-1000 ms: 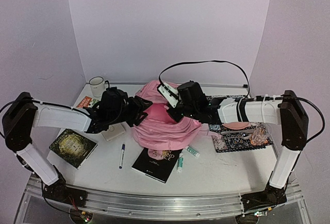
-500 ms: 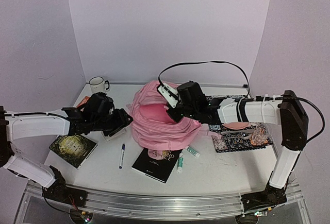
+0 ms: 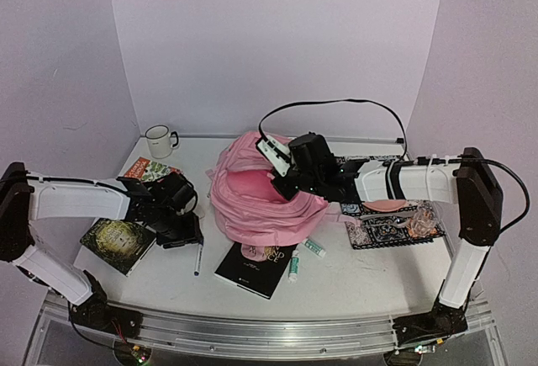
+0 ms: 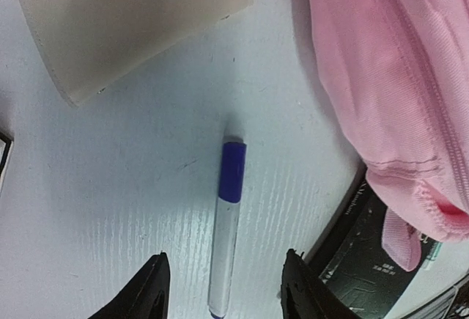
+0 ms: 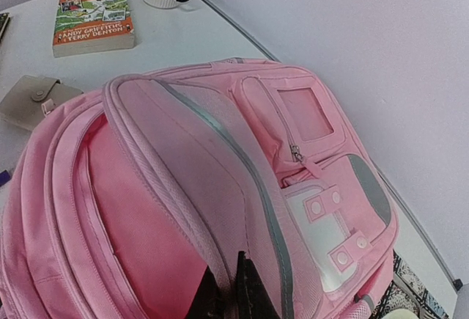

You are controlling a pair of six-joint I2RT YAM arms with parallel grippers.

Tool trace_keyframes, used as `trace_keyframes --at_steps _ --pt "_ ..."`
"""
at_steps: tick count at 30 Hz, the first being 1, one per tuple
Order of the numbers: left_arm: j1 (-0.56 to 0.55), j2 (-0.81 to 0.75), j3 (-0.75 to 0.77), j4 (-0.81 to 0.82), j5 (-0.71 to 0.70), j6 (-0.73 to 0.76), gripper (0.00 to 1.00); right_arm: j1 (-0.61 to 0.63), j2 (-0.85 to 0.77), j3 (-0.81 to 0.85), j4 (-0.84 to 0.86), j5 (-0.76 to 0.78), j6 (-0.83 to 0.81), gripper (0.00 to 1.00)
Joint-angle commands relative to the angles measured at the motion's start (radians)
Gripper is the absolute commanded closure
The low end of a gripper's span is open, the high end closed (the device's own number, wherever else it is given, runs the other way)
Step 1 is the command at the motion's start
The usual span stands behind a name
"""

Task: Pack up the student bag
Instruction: Place the pen in the upper front pocket of the bag, then grab the pen at the center of the board.

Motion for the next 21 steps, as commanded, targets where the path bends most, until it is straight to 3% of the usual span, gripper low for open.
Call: trace_keyframes --at_steps 1,21 --pt "-0.027 0.095 0.088 -0.066 0.000 0.049 0.49 0.013 -0.028 0.039 0.069 -0.005 0.020 1.00" --pt "-0.078 0.331 0.162 -0.170 -0.014 0.102 0.70 0.013 -0.030 0.028 0.072 -0.002 0.028 1.00"
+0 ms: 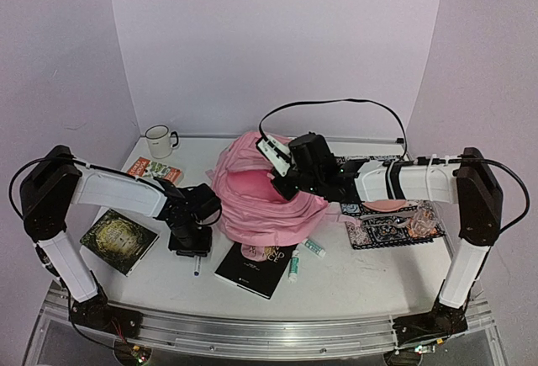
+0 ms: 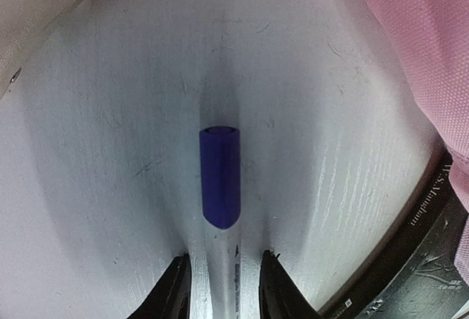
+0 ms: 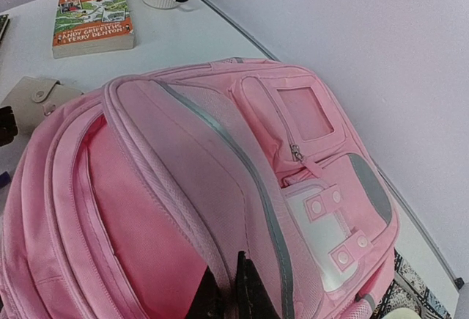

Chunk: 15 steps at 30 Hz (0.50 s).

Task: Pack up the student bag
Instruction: Grab the pen at the center of the board.

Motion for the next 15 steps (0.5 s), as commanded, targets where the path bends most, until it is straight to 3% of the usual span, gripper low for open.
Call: trace_keyframes --at_steps 1,8,15 --pt "-0.017 0.065 0.026 -0.073 -0.012 0.024 0.74 0.012 -0.030 0.029 0.072 -0.001 0.020 1.00" --pt "-0.022 0.009 0.030 -0.086 -0.033 0.008 0.97 0.013 -0.037 0.024 0.076 -0.001 0.021 1.00" --pt "-0.020 -0.108 0.082 -0.078 -0.106 -0.030 1.00 0.013 -0.042 0.021 0.076 -0.008 0.029 1.00"
